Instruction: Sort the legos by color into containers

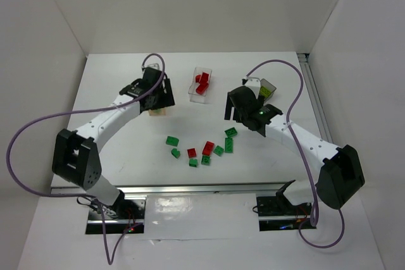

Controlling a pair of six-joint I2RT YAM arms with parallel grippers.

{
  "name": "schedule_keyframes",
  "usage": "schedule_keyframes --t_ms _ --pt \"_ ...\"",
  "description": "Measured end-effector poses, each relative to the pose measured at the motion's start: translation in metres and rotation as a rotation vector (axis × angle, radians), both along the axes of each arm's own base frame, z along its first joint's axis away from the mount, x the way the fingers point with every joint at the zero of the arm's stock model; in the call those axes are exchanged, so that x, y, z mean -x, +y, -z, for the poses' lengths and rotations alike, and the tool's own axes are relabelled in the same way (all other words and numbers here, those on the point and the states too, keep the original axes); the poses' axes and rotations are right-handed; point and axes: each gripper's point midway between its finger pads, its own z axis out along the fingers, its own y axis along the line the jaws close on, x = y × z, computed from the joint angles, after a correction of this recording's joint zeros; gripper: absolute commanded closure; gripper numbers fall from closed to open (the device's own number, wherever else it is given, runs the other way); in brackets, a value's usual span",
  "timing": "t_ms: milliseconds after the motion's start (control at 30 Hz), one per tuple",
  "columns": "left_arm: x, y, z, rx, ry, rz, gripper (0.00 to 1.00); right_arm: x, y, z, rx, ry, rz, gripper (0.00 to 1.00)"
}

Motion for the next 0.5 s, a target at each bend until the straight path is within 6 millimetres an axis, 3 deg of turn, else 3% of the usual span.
schedule_keyframes --t_ms 67,233,300,433,500 --pt "0.019 -0.016 0.009 0.019 0.024 0.068 0.05 0.0 0.0 0.0 -0.002 0.001 -0.002 0.12" --pt "0.079 -0.041 0.068 -0.004 0.202 0.178 0.07 0.0 0.001 0.0 -0.005 0.002 -0.005 0.12" --pt "0.098 -0.046 0.086 -0.022 0.259 0.194 0.03 0.0 0.002 0.0 -0.006 0.003 -0.007 0.12" --pt "0.116 -0.054 0.105 -0.045 0.31 0.216 0.02 0.001 0.002 0.001 -0.009 0.006 -0.01 0.12" --pt "0.117 -0.055 0.112 -0.057 0.325 0.216 0.08 0.001 0.003 0.001 -0.011 0.007 -0.012 0.12"
